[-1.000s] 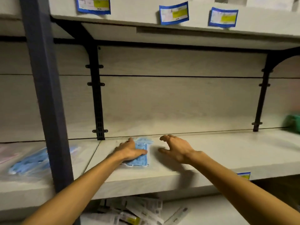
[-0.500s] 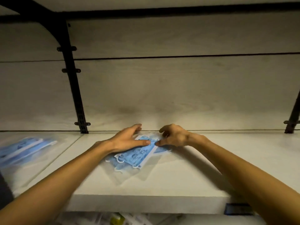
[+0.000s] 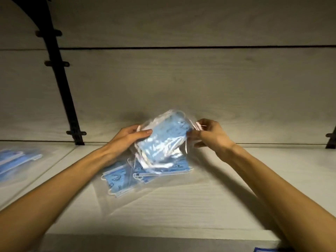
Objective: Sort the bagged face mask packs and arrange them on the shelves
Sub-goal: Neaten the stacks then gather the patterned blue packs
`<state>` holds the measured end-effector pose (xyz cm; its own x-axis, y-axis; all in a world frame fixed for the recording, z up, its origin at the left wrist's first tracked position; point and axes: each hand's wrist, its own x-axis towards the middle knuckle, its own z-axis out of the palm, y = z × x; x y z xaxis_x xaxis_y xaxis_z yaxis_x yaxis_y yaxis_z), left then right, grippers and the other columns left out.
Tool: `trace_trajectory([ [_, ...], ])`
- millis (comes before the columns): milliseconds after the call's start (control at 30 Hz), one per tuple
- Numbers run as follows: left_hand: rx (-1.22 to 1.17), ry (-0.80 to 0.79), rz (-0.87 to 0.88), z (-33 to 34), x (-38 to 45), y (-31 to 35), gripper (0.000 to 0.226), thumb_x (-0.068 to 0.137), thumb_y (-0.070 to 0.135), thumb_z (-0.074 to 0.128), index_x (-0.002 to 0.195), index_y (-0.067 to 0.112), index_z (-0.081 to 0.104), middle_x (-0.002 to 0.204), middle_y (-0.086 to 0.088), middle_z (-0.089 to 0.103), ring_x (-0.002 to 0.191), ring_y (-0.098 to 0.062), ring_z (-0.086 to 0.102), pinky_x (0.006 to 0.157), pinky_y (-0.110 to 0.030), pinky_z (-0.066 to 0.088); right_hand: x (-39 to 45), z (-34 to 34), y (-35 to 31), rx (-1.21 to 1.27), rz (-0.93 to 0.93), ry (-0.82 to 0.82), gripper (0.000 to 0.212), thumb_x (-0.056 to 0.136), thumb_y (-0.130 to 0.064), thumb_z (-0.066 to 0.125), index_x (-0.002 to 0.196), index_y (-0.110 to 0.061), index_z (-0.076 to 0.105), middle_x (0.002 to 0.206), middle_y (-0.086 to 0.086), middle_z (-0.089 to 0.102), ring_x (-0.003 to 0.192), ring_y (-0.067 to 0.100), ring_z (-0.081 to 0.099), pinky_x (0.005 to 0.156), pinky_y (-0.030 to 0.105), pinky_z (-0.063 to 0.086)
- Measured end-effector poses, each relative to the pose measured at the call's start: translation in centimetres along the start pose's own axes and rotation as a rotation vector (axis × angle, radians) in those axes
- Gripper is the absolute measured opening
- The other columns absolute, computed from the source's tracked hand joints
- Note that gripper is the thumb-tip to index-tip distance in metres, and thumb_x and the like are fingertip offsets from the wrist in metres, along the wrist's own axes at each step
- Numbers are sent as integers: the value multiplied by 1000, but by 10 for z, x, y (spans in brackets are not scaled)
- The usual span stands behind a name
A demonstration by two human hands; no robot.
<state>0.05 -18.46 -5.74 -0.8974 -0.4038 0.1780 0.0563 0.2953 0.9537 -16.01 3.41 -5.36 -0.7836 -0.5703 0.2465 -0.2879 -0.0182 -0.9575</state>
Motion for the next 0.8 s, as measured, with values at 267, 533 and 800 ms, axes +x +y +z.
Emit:
trace_trajectory([
  [267,-110,136,-102,-19,7,-6,38,79,8,81,113,4,64,99,-13,78,89,-35,76,76,-47,64,-9,7,-3,-52,131,-180,21,86,-25,76,103,-13,72,106,9,77,97,22,72,76,31,59],
  [533,-126,267,-127,-40,16,-16,29,81,13,81,104,0,68,96,-14,77,72,-20,74,58,-24,59,-23,8,-2,-1135,136,-335,92,58,-84,70,122,-18,65,118,-1,67,107,22,62,97,38,51],
  [800,-215,228,-166,-42,21,-25,11,87,8,69,95,2,66,84,-8,72,71,-16,65,66,-27,55,-12,-18,-7,-681,120,-208,21,77,1,75,91,-9,63,84,6,68,70,21,63,62,35,52],
])
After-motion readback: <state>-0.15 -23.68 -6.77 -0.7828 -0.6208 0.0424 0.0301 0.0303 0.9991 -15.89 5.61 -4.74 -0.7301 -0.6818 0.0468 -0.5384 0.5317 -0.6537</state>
